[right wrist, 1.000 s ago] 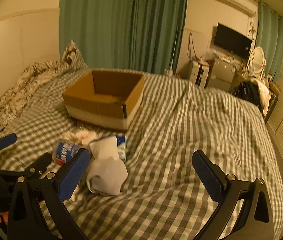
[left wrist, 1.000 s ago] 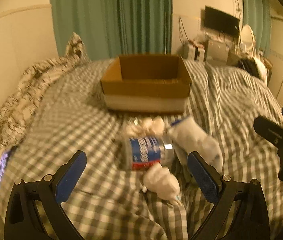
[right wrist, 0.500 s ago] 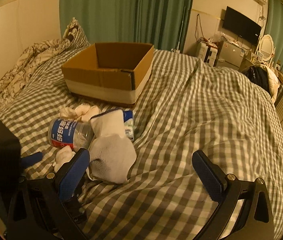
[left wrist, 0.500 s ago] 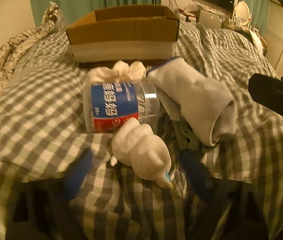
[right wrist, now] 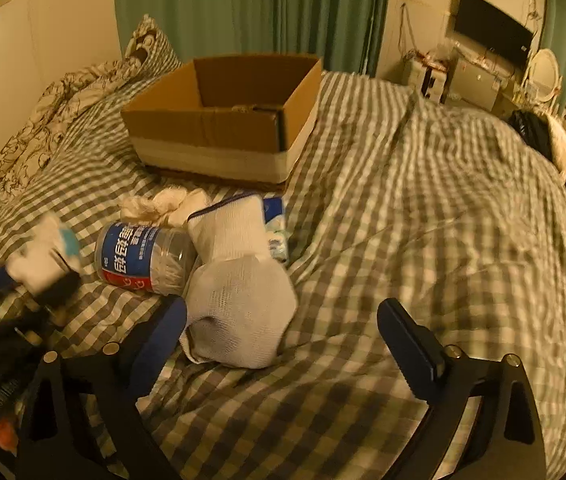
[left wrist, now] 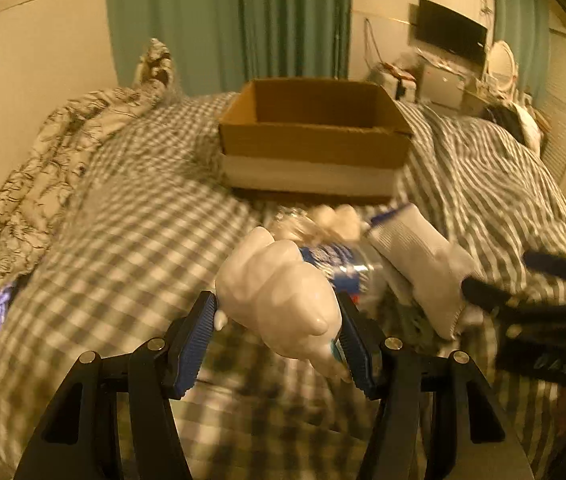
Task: Organize objects
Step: 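Grasp the white plush toy with the left tool while the right tool grasps the white sock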
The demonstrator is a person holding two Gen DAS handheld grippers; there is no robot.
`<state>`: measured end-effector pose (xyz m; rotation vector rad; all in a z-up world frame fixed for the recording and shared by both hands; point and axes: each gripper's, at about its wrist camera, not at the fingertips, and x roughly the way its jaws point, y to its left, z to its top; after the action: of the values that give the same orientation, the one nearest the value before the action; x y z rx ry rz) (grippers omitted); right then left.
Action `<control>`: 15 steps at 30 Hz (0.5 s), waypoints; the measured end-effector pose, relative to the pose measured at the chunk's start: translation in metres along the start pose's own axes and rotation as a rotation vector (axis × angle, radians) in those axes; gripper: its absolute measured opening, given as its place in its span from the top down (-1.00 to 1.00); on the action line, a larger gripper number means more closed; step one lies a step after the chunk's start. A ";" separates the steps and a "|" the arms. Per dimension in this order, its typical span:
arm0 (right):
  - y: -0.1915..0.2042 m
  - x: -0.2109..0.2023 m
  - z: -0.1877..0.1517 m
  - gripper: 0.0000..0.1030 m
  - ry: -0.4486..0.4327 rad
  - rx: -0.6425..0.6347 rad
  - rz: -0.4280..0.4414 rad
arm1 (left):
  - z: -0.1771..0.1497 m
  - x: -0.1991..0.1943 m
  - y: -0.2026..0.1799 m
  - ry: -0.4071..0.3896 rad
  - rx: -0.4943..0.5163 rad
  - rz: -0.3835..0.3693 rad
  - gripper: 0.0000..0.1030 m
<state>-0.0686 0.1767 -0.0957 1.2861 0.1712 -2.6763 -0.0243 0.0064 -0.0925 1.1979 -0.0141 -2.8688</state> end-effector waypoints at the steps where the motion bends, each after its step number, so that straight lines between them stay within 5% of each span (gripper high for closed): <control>1: 0.004 0.005 -0.001 -0.77 0.014 -0.009 0.008 | 0.001 0.000 0.003 -0.004 -0.007 -0.001 -0.19; 6: 0.023 0.026 -0.005 -0.64 0.076 -0.065 0.055 | 0.003 0.001 0.002 -0.004 0.005 -0.015 -0.19; 9: 0.028 0.030 -0.008 -0.38 0.090 -0.081 0.074 | 0.003 -0.001 -0.002 -0.009 0.010 -0.026 -0.19; 15: 0.027 0.017 -0.007 -0.13 0.046 -0.080 0.080 | 0.017 -0.007 0.002 -0.036 0.006 -0.037 -0.19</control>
<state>-0.0681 0.1502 -0.1146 1.3023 0.2254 -2.5475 -0.0317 0.0047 -0.0756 1.1599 -0.0017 -2.9235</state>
